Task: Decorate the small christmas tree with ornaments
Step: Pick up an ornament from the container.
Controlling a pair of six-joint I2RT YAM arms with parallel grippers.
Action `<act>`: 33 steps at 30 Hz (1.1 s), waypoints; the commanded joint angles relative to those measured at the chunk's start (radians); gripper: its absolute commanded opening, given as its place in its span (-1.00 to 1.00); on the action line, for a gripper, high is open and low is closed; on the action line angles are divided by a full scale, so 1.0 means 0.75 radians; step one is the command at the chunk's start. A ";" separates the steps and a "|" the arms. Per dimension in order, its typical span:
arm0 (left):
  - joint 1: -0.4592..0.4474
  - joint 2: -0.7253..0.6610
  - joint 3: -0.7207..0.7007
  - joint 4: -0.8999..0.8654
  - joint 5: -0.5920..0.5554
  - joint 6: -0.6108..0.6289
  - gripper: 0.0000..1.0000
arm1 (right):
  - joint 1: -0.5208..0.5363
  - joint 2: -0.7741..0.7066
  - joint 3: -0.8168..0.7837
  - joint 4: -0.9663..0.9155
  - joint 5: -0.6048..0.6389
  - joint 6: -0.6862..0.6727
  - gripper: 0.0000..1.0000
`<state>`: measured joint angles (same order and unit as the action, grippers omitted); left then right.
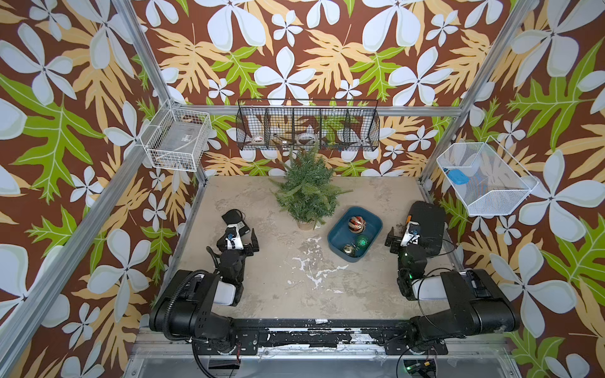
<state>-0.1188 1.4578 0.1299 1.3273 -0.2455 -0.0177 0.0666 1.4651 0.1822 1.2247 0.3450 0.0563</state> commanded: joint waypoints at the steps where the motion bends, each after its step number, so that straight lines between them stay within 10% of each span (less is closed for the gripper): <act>1: 0.004 0.001 0.013 0.009 0.015 0.010 1.00 | 0.001 -0.001 0.003 0.008 0.006 0.011 0.99; 28: 0.040 -0.012 0.007 0.014 0.050 -0.016 1.00 | 0.003 -0.040 -0.007 -0.003 -0.015 0.005 0.99; 33: 0.040 -0.232 0.121 -0.387 -0.077 -0.075 0.99 | 0.018 -0.285 0.094 -0.401 0.053 0.043 0.99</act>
<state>-0.0906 1.3300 0.1696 1.1889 -0.2340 -0.0414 0.0795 1.3178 0.2054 1.0962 0.3504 0.0566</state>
